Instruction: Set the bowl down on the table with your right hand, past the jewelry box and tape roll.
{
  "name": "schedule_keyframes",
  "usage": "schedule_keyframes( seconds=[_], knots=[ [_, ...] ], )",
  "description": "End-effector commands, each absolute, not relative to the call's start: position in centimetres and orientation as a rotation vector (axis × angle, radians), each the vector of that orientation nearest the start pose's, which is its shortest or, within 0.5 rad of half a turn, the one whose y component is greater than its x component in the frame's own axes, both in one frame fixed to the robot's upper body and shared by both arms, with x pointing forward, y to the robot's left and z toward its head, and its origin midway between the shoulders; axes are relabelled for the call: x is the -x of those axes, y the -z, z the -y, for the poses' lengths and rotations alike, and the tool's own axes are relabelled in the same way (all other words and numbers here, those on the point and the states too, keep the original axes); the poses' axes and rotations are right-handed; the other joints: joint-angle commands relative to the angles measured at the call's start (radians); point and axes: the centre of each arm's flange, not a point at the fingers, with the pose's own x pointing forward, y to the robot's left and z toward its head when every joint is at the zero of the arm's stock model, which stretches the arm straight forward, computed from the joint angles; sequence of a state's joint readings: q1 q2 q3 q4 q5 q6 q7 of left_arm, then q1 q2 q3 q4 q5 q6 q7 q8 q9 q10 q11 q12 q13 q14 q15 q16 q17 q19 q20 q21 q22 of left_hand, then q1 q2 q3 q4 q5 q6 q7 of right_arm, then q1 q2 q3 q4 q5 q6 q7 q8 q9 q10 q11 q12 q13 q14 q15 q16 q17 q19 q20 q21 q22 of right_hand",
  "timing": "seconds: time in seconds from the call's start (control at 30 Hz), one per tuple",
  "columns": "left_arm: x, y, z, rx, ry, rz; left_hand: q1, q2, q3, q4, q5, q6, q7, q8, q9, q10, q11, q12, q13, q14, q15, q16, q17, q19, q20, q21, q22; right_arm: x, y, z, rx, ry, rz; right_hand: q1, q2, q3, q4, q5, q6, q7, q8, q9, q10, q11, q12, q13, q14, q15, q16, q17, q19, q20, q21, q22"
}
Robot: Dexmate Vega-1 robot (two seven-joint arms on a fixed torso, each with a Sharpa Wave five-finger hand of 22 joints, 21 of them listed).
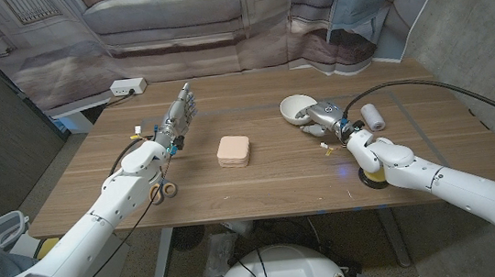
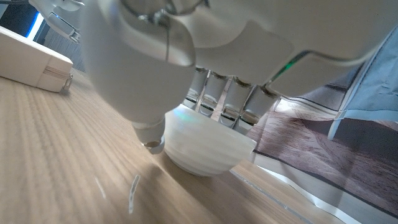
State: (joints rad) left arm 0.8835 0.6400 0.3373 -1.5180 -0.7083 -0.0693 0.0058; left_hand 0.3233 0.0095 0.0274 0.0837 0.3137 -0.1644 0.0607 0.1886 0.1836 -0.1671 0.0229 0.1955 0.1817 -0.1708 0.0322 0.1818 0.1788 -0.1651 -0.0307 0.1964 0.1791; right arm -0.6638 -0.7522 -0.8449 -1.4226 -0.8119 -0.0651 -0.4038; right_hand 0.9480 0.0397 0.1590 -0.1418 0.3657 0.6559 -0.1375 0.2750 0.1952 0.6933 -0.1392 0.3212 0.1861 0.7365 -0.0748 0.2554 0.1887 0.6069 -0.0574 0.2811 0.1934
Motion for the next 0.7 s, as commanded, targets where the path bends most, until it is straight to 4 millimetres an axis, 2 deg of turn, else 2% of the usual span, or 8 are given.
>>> schedule_keyframes(
  seconds=[0.03,0.2,0.43,0.7],
  knots=[
    [-63.10,0.66,-29.92,-0.005,0.234,0.501,0.007,0.001,-0.006,0.001,0.000,-0.010,0.001,0.006,0.002,-0.025,0.001,0.004,0.003,-0.049,0.004,0.005,0.003,-0.058,-0.022,0.003,0.002,-64.35,4.69,22.25,1.686,0.150,0.846,0.024,0.006,0.014,-0.001,-0.007,0.009,-0.003,0.002,0.003,0.009,-0.003,-0.004,0.000,0.013,-0.150,0.000,0.002,0.035,-0.113,0.015,0.003],
    [-62.99,0.75,-30.05,-0.003,0.230,0.502,0.008,0.001,-0.007,0.001,0.000,-0.010,0.001,0.007,0.002,-0.024,0.000,0.004,0.003,-0.049,0.004,0.005,0.003,-0.057,-0.023,0.004,0.002,-64.36,4.69,22.17,1.691,0.155,0.857,0.041,0.017,0.020,-0.003,-0.019,0.041,-0.011,0.006,0.003,0.035,-0.008,-0.002,0.000,0.040,-0.152,0.000,0.004,0.066,-0.120,0.026,0.004],
    [-62.97,0.93,-30.09,0.001,0.228,0.502,0.008,0.002,-0.008,0.001,0.000,-0.009,0.001,0.007,0.002,-0.025,0.000,0.004,0.003,-0.049,0.004,0.005,0.003,-0.057,-0.022,0.004,0.002,-64.43,4.58,21.98,1.700,0.154,0.872,0.079,0.038,0.033,-0.007,-0.047,0.106,-0.020,0.010,0.001,0.102,-0.021,0.005,0.000,0.104,-0.157,0.006,0.009,0.108,-0.136,0.040,0.007],
    [-62.96,1.25,-30.10,0.008,0.226,0.502,0.009,0.003,-0.009,0.001,-0.001,-0.010,0.001,0.006,0.002,-0.025,0.000,0.004,0.003,-0.050,0.004,0.005,0.003,-0.058,-0.022,0.004,0.002,-64.37,4.43,21.80,1.711,0.158,0.890,0.108,0.054,0.041,-0.007,-0.072,0.148,-0.039,0.008,0.001,0.142,-0.031,0.004,0.000,0.152,-0.160,0.016,0.020,0.122,-0.141,0.045,0.011]
  ],
)
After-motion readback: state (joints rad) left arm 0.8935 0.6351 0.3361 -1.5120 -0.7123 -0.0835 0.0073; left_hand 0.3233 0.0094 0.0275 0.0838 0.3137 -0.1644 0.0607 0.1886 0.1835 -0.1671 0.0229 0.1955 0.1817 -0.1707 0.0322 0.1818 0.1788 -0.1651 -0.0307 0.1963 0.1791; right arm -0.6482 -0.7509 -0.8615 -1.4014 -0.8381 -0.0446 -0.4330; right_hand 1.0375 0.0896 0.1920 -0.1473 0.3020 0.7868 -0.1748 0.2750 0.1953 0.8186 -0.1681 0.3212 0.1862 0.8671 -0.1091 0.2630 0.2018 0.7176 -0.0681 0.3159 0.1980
